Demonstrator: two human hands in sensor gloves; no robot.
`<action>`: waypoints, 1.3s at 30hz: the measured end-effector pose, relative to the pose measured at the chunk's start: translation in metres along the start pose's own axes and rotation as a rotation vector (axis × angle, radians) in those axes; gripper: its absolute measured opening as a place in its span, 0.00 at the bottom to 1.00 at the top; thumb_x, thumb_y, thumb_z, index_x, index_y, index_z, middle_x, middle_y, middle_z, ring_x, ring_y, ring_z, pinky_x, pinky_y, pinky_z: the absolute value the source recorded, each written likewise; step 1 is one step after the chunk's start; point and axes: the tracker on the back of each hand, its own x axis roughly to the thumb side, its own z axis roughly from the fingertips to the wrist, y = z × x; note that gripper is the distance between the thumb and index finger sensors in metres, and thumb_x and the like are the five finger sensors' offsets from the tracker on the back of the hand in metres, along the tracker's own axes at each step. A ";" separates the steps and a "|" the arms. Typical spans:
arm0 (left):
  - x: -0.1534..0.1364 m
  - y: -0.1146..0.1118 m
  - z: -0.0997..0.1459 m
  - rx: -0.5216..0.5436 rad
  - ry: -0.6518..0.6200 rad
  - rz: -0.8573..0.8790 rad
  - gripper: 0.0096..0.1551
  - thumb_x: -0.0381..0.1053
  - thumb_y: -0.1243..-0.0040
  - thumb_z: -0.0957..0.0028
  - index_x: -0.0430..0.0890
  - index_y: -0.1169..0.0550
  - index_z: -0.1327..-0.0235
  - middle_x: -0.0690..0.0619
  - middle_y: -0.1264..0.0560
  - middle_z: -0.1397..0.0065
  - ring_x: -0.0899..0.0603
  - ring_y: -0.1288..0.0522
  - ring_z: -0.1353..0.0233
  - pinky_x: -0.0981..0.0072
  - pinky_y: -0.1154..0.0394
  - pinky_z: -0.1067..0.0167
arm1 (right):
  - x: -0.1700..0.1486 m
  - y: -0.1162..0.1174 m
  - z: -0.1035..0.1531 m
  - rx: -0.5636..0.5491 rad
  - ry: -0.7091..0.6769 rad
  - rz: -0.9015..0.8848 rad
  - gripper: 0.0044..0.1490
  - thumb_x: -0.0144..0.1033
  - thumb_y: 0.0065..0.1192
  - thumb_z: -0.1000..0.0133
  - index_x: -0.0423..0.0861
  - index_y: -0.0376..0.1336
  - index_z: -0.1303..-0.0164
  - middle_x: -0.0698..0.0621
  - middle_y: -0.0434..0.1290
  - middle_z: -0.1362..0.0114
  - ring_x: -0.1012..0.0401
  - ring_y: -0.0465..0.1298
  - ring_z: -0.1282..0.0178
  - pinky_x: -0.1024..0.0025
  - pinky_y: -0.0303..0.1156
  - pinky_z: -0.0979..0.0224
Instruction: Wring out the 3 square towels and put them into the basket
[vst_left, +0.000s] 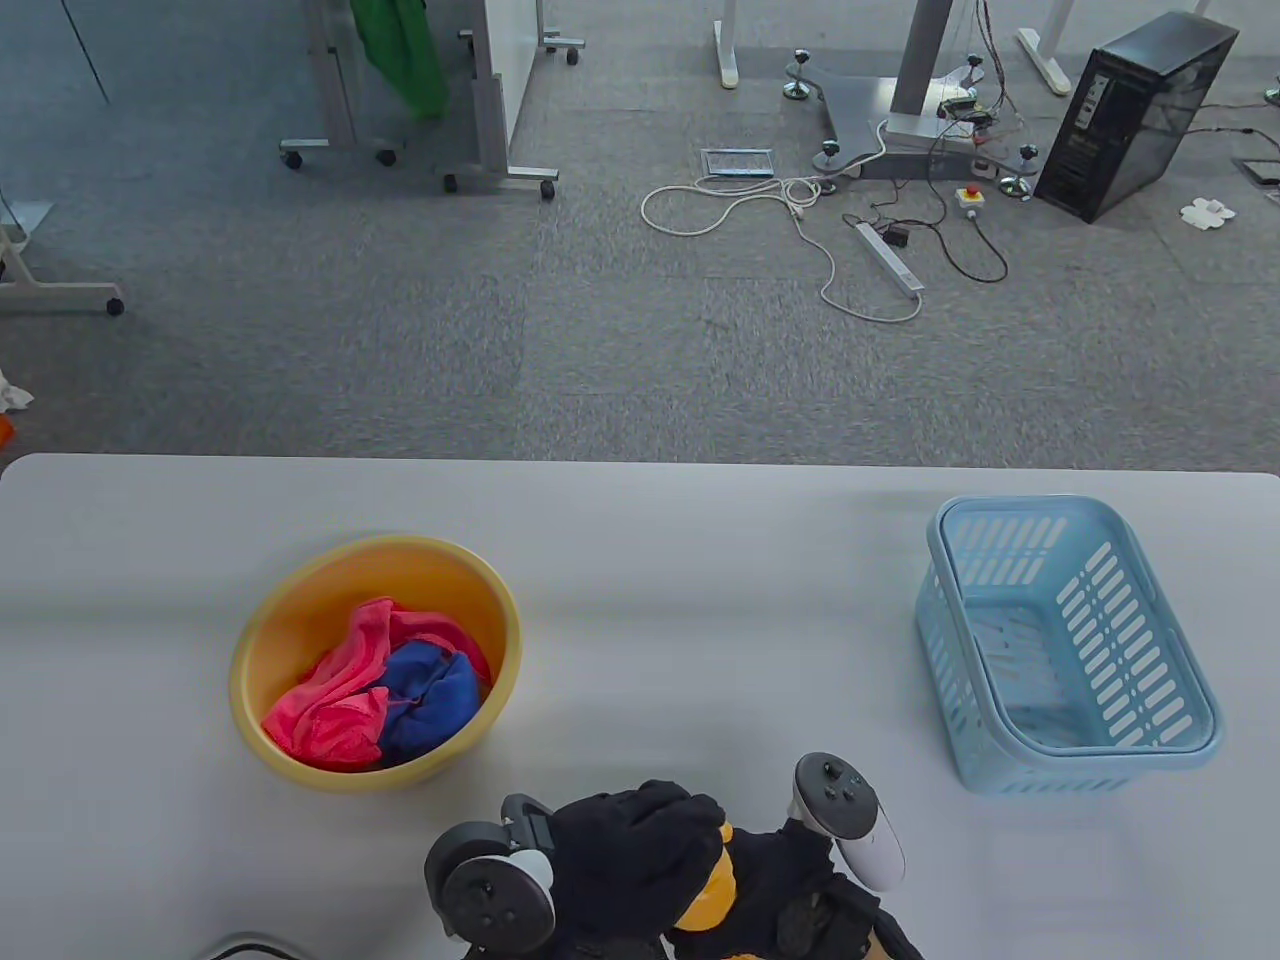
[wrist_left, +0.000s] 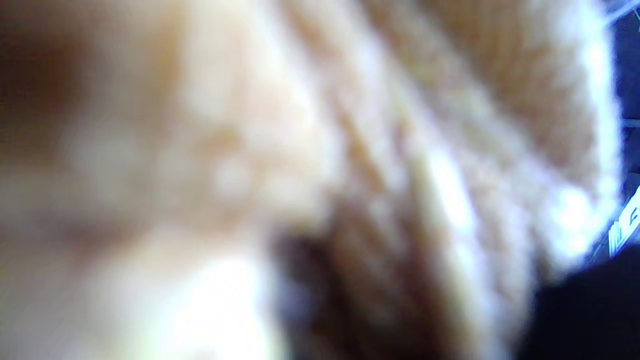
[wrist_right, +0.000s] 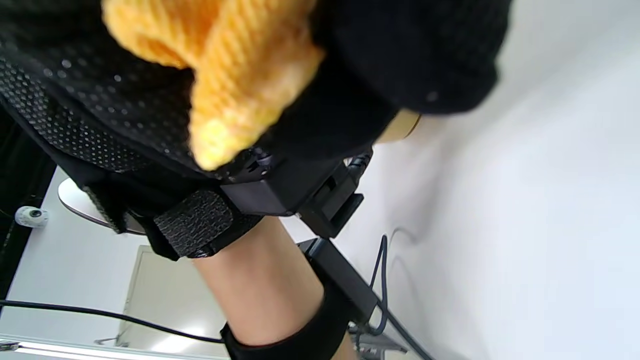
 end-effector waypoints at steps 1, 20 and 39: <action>0.001 0.000 0.000 -0.001 -0.002 -0.001 0.23 0.60 0.33 0.46 0.42 0.12 0.56 0.38 0.17 0.57 0.37 0.19 0.80 0.66 0.24 0.94 | 0.000 0.000 0.000 0.007 -0.001 -0.005 0.44 0.41 0.89 0.54 0.39 0.65 0.33 0.50 0.81 0.52 0.55 0.83 0.69 0.74 0.82 0.67; 0.011 0.001 -0.005 -0.092 -0.038 0.047 0.22 0.60 0.30 0.45 0.41 0.12 0.56 0.37 0.18 0.55 0.35 0.19 0.78 0.63 0.25 0.92 | -0.011 0.013 -0.009 0.143 -0.029 -0.192 0.40 0.42 0.90 0.57 0.39 0.70 0.39 0.48 0.82 0.57 0.56 0.84 0.75 0.75 0.83 0.73; 0.001 0.005 0.000 0.002 0.020 0.001 0.24 0.64 0.30 0.47 0.45 0.13 0.53 0.39 0.17 0.52 0.36 0.19 0.75 0.65 0.24 0.89 | 0.001 0.005 0.000 -0.063 -0.021 0.000 0.46 0.44 0.88 0.53 0.43 0.64 0.29 0.48 0.81 0.52 0.55 0.83 0.68 0.74 0.83 0.65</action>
